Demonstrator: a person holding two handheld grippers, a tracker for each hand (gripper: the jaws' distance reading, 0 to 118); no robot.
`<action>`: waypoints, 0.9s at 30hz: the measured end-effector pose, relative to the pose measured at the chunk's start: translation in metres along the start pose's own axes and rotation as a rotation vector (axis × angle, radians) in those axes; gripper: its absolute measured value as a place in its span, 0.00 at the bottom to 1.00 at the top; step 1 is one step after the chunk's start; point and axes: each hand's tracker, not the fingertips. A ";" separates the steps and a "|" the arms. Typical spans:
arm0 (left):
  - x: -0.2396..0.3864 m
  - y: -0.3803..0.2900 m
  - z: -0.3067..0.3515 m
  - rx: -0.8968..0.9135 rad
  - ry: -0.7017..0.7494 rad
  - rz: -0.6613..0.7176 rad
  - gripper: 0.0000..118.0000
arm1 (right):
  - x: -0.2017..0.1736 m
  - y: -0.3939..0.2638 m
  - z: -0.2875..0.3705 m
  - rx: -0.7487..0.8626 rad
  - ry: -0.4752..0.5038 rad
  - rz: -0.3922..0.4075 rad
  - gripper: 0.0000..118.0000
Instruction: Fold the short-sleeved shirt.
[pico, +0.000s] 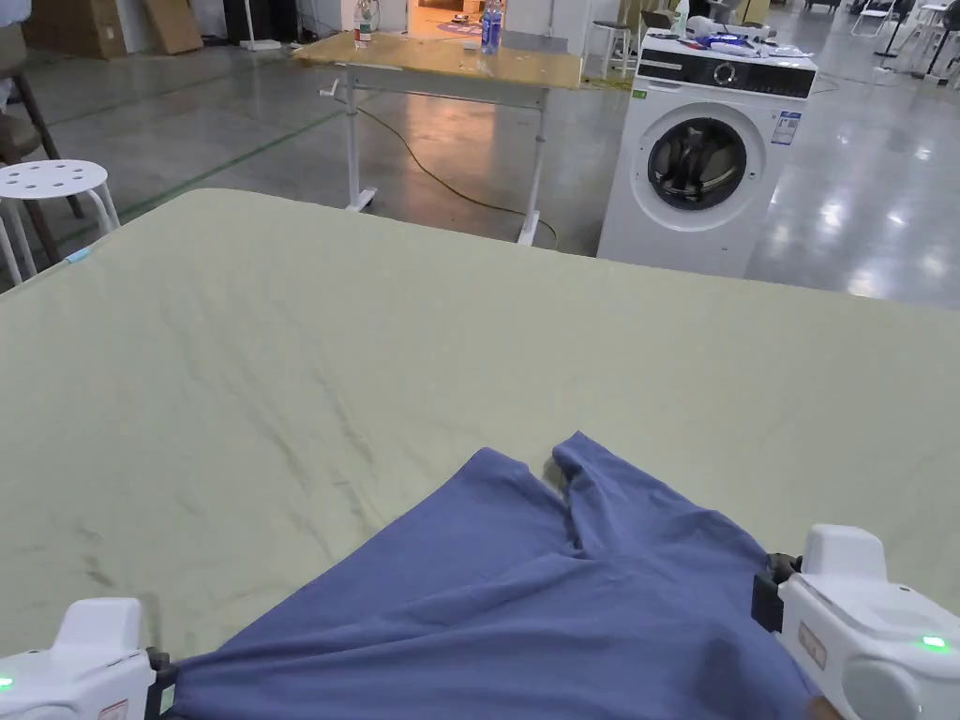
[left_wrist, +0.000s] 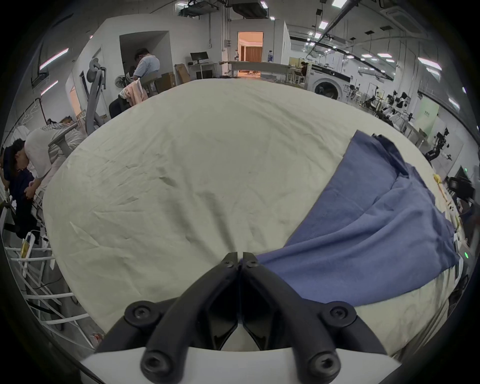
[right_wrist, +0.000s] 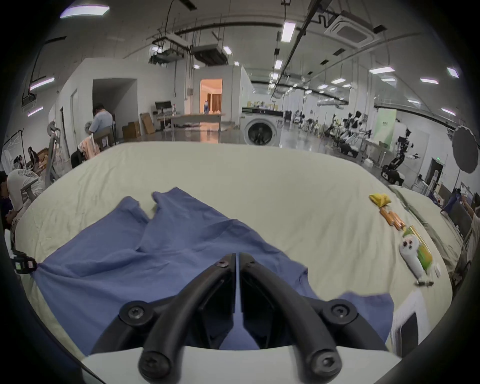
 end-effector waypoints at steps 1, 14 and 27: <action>-0.003 0.000 0.003 0.008 -0.006 0.004 0.00 | 0.007 0.011 -0.018 -0.046 0.015 0.005 0.15; -0.005 0.006 0.024 0.080 -0.050 0.051 0.00 | 0.007 0.073 -0.182 -0.401 0.205 0.169 0.62; -0.003 0.001 0.014 0.075 -0.043 0.053 0.00 | -0.021 0.067 -0.180 -0.394 0.159 0.221 0.04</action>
